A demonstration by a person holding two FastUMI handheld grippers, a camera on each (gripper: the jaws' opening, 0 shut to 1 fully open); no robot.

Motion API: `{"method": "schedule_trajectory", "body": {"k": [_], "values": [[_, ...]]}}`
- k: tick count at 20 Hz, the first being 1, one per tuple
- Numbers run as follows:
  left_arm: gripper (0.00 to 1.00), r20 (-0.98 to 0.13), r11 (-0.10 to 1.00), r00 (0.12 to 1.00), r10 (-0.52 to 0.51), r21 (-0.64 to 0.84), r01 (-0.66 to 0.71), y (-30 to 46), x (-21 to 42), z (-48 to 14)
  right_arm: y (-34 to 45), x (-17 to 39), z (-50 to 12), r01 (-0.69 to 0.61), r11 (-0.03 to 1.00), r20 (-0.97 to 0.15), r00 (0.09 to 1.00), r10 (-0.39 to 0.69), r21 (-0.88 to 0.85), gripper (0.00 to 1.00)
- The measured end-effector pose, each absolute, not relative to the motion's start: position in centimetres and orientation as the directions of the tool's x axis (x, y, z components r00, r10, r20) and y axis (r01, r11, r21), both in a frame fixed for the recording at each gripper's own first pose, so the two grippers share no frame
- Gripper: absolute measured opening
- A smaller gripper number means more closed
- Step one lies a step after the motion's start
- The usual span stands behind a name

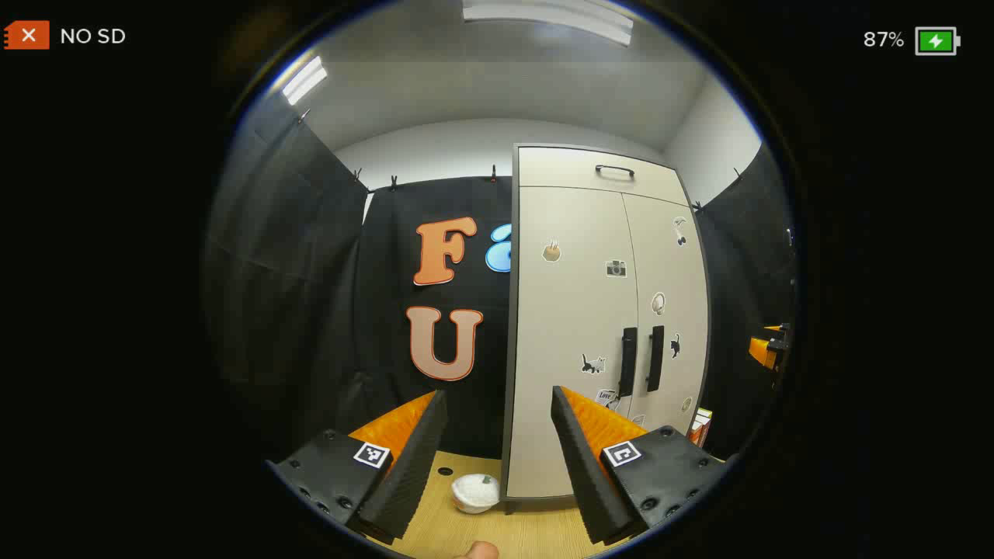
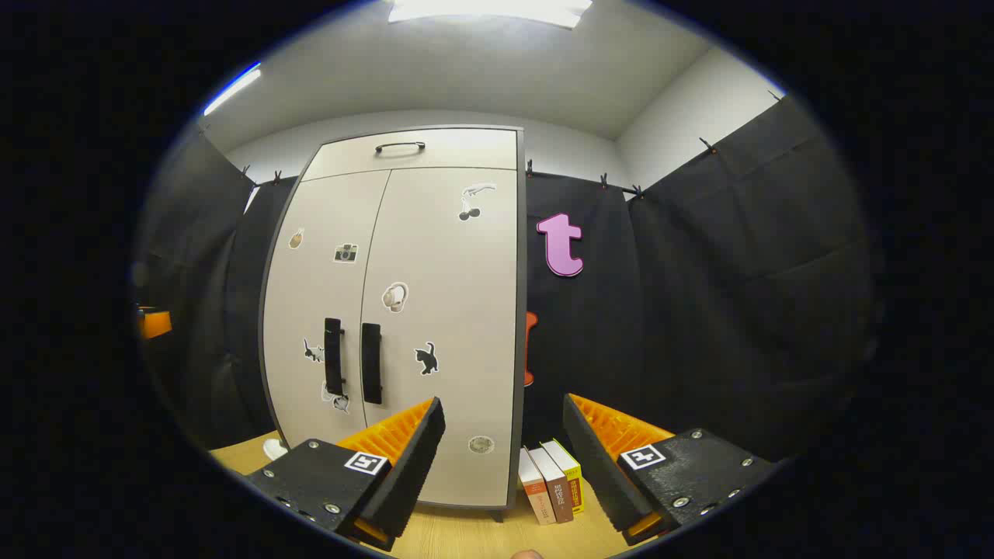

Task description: Open the right door of the double-door shoe cabinet with the right hand, and open the left door with the left hand.

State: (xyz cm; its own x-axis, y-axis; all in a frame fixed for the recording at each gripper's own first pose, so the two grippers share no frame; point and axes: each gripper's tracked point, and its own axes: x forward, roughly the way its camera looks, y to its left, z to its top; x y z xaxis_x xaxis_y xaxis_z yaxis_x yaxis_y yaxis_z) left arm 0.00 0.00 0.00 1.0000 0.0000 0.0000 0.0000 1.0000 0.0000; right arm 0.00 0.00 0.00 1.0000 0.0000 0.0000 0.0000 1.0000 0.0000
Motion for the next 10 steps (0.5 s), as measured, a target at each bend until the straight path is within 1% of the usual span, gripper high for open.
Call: {"method": "schedule_trajectory", "body": {"k": [5, 10], "values": [[0.81, 0.011, 1.0, 1.0, 0.001, 0.008, -0.002, -0.1, -0.2, 0.4, -0.4, -0.8, 0.0, 0.014, 1.0, -0.002, 1.0, -0.014, -0.012, 0.93], [0.81, -0.001, 1.0, 1.0, -0.006, 0.002, 0.006, -0.1, -0.5, 0.0, -0.5, -1.2, 0.3, 0.022, 1.0, 0.004, 1.0, -0.022, -0.011, 0.93]]}}
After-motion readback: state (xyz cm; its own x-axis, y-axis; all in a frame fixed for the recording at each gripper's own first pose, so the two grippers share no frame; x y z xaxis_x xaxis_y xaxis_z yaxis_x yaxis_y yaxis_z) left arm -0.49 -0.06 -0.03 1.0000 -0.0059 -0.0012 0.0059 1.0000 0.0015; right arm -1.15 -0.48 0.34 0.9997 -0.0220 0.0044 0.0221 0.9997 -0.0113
